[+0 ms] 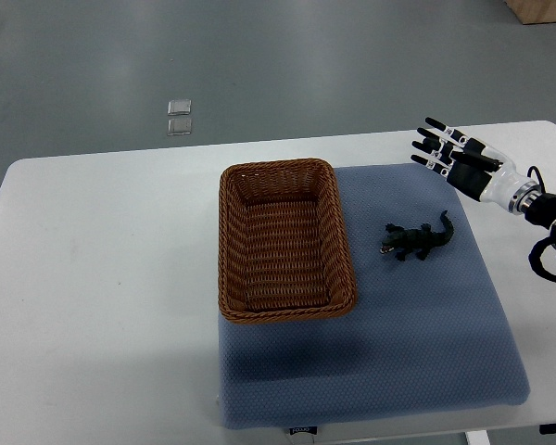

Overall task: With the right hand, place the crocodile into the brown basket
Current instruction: 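Move the right hand toward the dark green toy crocodile, then lower the right hand over the crocodile and close fingers around it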

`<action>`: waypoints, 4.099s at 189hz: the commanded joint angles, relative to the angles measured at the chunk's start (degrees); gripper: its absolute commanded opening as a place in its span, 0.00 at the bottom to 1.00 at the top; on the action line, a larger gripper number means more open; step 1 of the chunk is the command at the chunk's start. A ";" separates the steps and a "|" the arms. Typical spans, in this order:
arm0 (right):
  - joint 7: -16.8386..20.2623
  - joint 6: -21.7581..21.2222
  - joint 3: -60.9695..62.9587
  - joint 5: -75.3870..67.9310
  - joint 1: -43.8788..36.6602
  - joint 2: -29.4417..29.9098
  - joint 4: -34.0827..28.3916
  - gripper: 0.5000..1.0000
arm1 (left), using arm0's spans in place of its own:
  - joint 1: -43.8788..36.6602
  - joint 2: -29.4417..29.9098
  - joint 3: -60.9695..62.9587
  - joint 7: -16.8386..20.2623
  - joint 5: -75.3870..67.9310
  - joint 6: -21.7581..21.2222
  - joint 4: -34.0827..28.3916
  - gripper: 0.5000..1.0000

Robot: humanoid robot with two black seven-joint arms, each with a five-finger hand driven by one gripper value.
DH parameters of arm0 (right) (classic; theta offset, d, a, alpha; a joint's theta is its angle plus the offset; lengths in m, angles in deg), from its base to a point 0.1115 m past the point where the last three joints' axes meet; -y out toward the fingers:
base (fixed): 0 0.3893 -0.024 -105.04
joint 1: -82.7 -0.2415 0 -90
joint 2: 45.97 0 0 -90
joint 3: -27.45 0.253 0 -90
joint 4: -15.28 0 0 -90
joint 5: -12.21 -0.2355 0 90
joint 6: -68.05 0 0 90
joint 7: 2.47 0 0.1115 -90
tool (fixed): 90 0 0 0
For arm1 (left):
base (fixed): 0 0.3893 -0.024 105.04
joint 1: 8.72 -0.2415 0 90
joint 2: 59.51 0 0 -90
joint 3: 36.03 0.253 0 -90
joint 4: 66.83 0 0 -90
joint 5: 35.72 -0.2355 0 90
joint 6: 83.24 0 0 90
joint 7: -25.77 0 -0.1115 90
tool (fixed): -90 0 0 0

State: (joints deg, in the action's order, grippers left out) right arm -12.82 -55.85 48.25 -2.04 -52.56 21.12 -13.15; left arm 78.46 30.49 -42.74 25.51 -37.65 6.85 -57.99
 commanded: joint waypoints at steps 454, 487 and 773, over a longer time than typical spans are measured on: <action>-24.65 24.85 -5.42 95.73 -8.97 -11.63 -16.04 0.86 | 0.00 0.00 0.03 -0.09 0.00 0.00 0.13 1.00; -24.65 26.61 -12.19 96.78 -12.66 -14.97 -20.17 0.86 | 0.09 0.00 0.03 -0.09 0.00 0.00 0.13 1.00; -24.65 47.88 -35.31 111.37 -20.48 -14.09 -27.38 0.85 | 0.09 0.00 0.03 -0.09 0.00 0.00 0.13 1.00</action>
State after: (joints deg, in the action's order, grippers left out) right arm -37.47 -7.97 12.86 109.32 -73.04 6.25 -40.91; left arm 78.50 30.49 -42.71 25.42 -37.65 6.86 -57.87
